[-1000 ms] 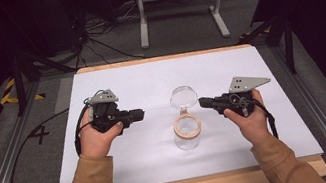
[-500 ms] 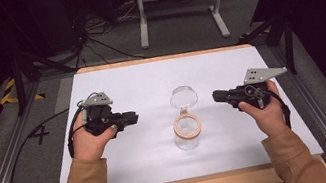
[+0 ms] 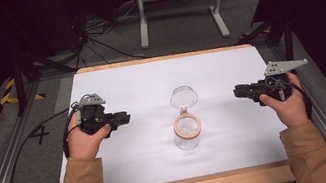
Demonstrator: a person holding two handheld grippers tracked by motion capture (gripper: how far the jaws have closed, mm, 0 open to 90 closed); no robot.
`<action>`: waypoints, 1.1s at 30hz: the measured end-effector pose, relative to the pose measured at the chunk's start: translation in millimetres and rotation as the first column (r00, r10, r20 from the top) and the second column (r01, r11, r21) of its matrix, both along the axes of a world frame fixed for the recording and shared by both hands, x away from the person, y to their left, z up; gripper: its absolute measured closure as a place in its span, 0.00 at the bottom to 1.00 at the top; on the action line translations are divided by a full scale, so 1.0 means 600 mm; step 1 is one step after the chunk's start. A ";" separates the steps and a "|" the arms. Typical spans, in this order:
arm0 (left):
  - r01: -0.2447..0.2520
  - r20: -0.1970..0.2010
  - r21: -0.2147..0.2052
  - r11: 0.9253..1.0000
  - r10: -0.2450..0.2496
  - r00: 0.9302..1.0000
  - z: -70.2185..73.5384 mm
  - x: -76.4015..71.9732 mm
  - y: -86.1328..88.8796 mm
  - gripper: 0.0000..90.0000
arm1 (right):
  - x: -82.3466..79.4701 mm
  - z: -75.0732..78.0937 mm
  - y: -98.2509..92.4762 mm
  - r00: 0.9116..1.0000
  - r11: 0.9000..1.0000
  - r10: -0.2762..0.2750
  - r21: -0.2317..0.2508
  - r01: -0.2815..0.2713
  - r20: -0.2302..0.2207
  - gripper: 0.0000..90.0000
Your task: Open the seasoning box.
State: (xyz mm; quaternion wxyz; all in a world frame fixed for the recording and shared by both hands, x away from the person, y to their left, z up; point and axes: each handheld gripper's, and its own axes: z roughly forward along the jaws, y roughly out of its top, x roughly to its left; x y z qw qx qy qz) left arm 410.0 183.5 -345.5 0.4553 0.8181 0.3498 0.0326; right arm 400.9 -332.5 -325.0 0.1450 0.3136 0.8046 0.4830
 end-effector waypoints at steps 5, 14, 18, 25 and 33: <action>-0.030 -0.015 0.010 0.999 0.030 0.999 -0.012 0.009 0.007 0.82 | 0.010 -0.014 -0.024 0.999 0.999 -0.033 -0.031 0.032 -0.033 0.81; -0.062 -0.046 0.026 0.998 0.063 0.997 -0.039 0.024 0.011 0.80 | 0.035 -0.053 -0.053 0.995 0.990 -0.085 -0.114 0.078 -0.054 0.68; -0.071 -0.053 0.035 0.997 0.073 0.996 -0.051 0.030 0.011 0.79 | 0.044 -0.069 -0.059 0.993 0.987 -0.102 -0.128 0.094 -0.063 0.64; -0.060 -0.065 0.066 0.996 0.065 0.996 -0.071 0.040 0.008 0.79 | 0.057 -0.104 -0.069 0.986 0.984 -0.124 -0.141 0.107 -0.113 0.62; -0.045 -0.103 0.082 0.996 0.054 0.993 -0.099 0.052 0.000 0.79 | 0.069 -0.140 -0.058 0.982 0.986 -0.096 -0.150 0.071 -0.163 0.62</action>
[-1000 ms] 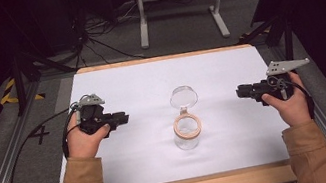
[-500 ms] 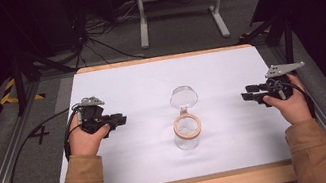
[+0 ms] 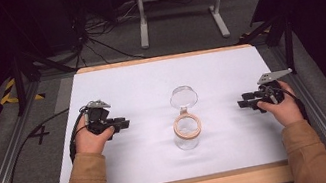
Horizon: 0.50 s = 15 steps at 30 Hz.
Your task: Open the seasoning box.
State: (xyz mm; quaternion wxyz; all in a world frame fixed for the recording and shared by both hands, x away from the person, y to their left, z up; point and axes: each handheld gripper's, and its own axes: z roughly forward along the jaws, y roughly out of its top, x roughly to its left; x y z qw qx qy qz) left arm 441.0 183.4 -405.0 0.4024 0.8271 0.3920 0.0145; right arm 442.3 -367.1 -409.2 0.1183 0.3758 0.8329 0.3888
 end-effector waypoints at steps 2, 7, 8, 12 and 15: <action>0.008 -0.003 0.004 1.000 -0.008 1.000 -0.003 0.002 -0.001 0.79 | 0.002 -0.011 0.007 1.000 1.000 0.008 -0.011 -0.009 -0.014 0.62; 0.011 -0.013 0.004 1.000 -0.011 1.000 -0.007 0.004 -0.005 0.78 | 0.004 -0.032 0.030 0.998 0.997 0.043 -0.061 -0.045 -0.037 0.62; 0.014 -0.012 0.003 1.000 -0.014 1.000 -0.006 0.004 -0.005 0.78 | 0.004 -0.032 0.033 0.998 0.996 0.051 -0.066 -0.053 -0.039 0.61; 0.019 -0.002 0.004 1.000 -0.019 1.000 -0.004 0.003 -0.006 0.78 | 0.002 -0.032 0.043 0.997 0.994 0.065 -0.081 -0.067 -0.035 0.61; 0.020 -0.005 -0.003 1.000 -0.020 1.000 0.000 0.001 -0.007 0.79 | 0.001 -0.029 0.042 0.998 0.995 0.061 -0.079 -0.063 -0.027 0.61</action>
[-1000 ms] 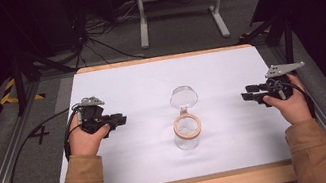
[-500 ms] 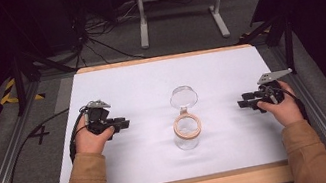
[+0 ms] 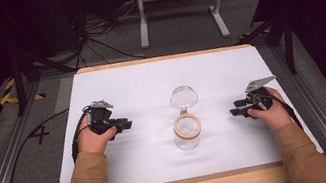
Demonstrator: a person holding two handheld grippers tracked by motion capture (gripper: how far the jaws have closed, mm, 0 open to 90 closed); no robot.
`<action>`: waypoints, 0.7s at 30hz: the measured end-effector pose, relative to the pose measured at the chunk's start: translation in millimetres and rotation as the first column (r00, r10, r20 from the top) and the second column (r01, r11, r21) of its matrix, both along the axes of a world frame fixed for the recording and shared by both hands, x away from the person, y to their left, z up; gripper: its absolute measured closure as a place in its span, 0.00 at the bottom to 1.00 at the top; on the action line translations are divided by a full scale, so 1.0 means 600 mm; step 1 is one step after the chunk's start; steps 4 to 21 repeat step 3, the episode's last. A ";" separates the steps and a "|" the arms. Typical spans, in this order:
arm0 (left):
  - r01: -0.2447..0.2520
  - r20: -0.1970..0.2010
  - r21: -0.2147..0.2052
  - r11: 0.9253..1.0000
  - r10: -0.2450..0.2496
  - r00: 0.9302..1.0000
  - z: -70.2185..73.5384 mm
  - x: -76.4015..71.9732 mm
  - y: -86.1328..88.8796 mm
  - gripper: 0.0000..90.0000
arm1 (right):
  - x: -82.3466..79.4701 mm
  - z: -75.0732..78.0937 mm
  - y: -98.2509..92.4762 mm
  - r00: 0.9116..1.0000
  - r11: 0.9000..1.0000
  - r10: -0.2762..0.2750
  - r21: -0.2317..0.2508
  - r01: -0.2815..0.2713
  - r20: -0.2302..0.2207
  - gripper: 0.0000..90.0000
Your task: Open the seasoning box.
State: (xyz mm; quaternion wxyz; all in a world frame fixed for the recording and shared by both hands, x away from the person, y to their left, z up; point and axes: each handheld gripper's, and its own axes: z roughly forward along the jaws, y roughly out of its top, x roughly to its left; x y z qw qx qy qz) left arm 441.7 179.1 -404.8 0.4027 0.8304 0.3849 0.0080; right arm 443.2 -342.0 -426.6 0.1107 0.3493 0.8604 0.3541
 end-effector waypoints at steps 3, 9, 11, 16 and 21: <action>0.006 0.004 -0.008 1.000 -0.006 1.000 0.004 -0.001 -0.003 0.79 | -0.003 0.007 -0.001 1.000 1.000 -0.007 0.016 0.007 0.013 0.61; 0.006 0.004 -0.008 1.000 -0.006 1.000 0.004 -0.001 -0.003 0.79 | -0.003 0.007 -0.001 1.000 1.000 -0.007 0.016 0.007 0.013 0.61; 0.006 0.004 -0.008 1.000 -0.006 1.000 0.004 -0.001 -0.003 0.79 | -0.003 0.007 -0.001 1.000 1.000 -0.007 0.016 0.007 0.013 0.61; 0.006 0.004 -0.008 1.000 -0.006 1.000 0.004 -0.001 -0.003 0.79 | -0.003 0.007 -0.001 1.000 1.000 -0.007 0.016 0.007 0.013 0.61; 0.006 0.004 -0.008 1.000 -0.006 1.000 0.004 -0.001 -0.003 0.79 | -0.003 0.007 -0.001 1.000 1.000 -0.007 0.016 0.007 0.013 0.61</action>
